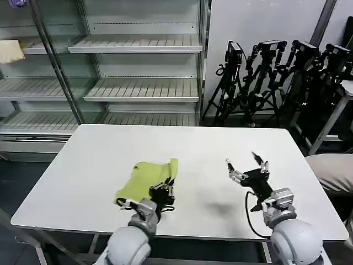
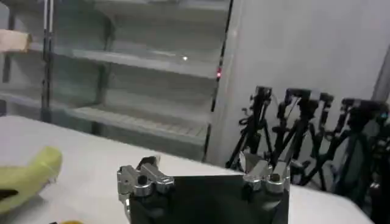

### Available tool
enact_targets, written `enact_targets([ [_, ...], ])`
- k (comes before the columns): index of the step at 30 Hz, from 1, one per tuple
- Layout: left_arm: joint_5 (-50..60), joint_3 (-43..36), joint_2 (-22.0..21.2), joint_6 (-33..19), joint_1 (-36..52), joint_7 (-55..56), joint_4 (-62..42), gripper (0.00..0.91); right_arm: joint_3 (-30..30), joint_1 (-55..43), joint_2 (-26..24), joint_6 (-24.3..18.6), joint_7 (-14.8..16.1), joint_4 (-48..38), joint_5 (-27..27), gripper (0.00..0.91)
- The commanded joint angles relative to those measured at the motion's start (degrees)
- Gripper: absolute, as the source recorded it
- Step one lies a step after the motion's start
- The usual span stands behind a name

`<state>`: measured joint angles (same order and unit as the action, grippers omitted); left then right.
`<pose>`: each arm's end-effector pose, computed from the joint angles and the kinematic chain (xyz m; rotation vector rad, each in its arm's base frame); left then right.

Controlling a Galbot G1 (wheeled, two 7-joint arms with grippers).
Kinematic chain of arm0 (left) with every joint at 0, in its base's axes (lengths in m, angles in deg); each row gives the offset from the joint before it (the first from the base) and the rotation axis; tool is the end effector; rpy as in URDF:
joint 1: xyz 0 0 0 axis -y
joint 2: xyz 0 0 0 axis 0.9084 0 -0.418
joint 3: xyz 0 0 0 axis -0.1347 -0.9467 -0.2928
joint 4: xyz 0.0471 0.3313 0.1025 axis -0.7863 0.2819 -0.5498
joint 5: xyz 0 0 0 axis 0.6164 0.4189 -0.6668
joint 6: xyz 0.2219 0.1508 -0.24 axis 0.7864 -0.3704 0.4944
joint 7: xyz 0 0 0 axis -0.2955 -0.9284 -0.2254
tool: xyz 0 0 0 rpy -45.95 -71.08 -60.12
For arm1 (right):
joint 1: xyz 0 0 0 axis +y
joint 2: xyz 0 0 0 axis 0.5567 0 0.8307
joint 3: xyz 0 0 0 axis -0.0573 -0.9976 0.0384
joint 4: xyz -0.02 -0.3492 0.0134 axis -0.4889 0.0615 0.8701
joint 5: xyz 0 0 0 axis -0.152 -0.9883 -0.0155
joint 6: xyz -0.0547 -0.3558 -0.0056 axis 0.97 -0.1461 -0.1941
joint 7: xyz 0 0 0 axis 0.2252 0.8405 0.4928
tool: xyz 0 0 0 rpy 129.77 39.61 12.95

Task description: Fold and organize the clothes.

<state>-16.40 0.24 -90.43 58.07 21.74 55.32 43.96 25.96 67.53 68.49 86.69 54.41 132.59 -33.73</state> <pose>0.2681 -0.0877 -0.2374 -0.5432 -2.8166 -0.2758 0.2597 -0.0550 -0.1800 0.2865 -3.0598 0.2906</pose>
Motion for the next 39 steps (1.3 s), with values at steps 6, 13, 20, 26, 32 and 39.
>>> enact_targets([
  [6, -22.16, -7.49, -12.1, 0.08, 11.73, 22.0, -8.82, 0.02, 3.22, -2.25, -1.1, -0.91, 0.06, -0.65, 1.39, 0.907],
  [13, -24.05, -7.43, -12.21, -0.01, 10.02, 21.14, -7.04, 0.907, 3.14, -3.61, -0.43, -1.17, -0.64, -2.34, 5.04, 0.907],
  [20, -18.37, -6.4, -10.03, -0.05, 8.49, 16.67, 0.44, 0.907, 4.2, -4.01, -0.38, -1.21, -0.35, -3.0, 4.76, 0.907],
  [26, -7.26, 10.49, -1.63, -2.29, 7.88, -0.07, -0.08, 0.907, 4.98, -3.96, -0.13, -3.96, 0.3, -5.63, 3.05, 0.907],
  [32, -2.34, 27.23, 9.48, -14.34, 3.34, -14.24, -8.4, 0.907, 4.81, -4.26, 0.68, -7.41, 1.24, -9.42, -0.47, 0.907],
  [39, -2.63, 32.34, 10.76, -21.75, 0.64, -17.01, -11.27, 0.907, 2.38, -5.09, 1.91, -7.5, 0.21, -10.37, -3.68, 0.907],
])
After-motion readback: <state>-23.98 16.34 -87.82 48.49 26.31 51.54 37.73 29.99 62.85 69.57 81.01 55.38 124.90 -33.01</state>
